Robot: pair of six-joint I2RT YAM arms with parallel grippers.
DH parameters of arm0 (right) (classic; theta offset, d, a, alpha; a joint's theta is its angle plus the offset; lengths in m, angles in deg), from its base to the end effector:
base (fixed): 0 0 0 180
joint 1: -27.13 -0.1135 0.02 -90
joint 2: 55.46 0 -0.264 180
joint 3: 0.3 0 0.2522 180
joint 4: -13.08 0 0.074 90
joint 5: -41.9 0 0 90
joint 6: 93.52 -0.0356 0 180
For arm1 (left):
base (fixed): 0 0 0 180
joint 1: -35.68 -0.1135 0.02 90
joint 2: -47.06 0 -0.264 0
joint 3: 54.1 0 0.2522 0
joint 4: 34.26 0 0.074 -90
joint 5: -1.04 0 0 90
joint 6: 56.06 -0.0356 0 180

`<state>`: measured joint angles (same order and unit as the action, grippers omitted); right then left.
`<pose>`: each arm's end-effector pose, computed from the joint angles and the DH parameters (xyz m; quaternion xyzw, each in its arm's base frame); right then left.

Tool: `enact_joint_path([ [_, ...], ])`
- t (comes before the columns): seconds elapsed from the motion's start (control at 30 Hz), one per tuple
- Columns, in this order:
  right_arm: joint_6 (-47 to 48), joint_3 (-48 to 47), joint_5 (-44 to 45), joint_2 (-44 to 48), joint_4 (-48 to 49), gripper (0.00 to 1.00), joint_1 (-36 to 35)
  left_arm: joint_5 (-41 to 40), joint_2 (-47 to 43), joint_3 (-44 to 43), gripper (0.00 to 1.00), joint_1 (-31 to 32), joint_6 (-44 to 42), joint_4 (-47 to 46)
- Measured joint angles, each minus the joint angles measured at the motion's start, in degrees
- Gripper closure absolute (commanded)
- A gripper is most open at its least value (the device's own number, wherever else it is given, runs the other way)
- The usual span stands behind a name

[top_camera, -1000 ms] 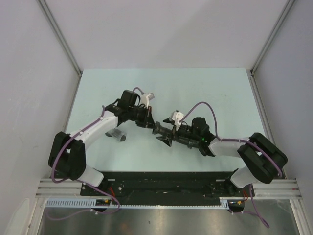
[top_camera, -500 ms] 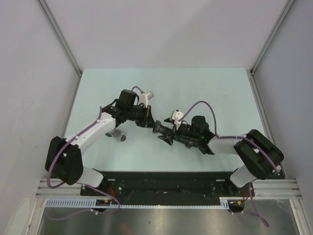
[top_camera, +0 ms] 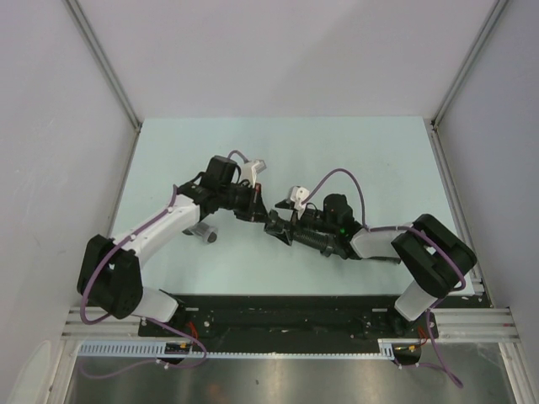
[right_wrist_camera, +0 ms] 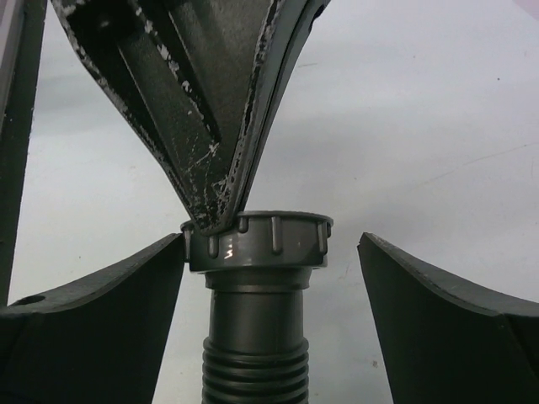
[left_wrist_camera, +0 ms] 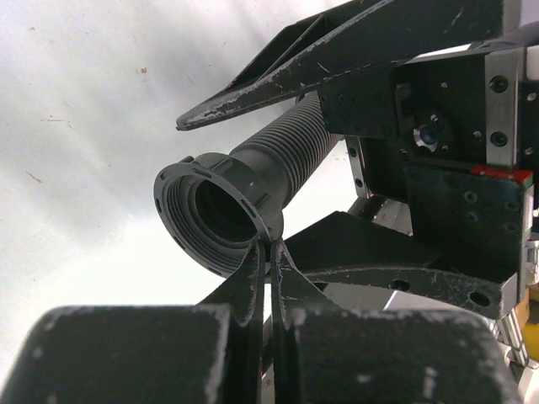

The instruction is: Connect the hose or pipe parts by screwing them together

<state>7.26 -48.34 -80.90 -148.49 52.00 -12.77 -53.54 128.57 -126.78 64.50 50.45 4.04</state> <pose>0.2298 0.2173 0.1878 -0.4759 0.5639 0.3645 0.5681 0.2532 -0.1628 0.2604 0.2056 0.8697 -0.3954 0.2121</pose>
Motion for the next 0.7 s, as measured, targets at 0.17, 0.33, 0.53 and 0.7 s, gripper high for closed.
enact_joint_path([
  [0.17,-0.4,-0.3,-0.8,-0.2,0.4,0.23,0.0,0.0,-0.3,0.1,1.00,0.0,0.0,-0.1],
  [0.33,-0.8,-0.5,-1.2,-0.7,0.5,0.22,-0.1,0.3,-0.7,0.1,1.00,0.0,0.0,0.0],
  [0.53,-1.3,-0.8,-1.7,-1.3,0.5,0.44,-0.5,0.4,-1.0,0.1,1.00,0.0,0.0,0.0],
  [0.7,-1.7,-0.8,-1.7,-1.3,0.5,0.62,-0.5,0.3,-1.0,0.1,0.61,0.0,0.0,0.0],
])
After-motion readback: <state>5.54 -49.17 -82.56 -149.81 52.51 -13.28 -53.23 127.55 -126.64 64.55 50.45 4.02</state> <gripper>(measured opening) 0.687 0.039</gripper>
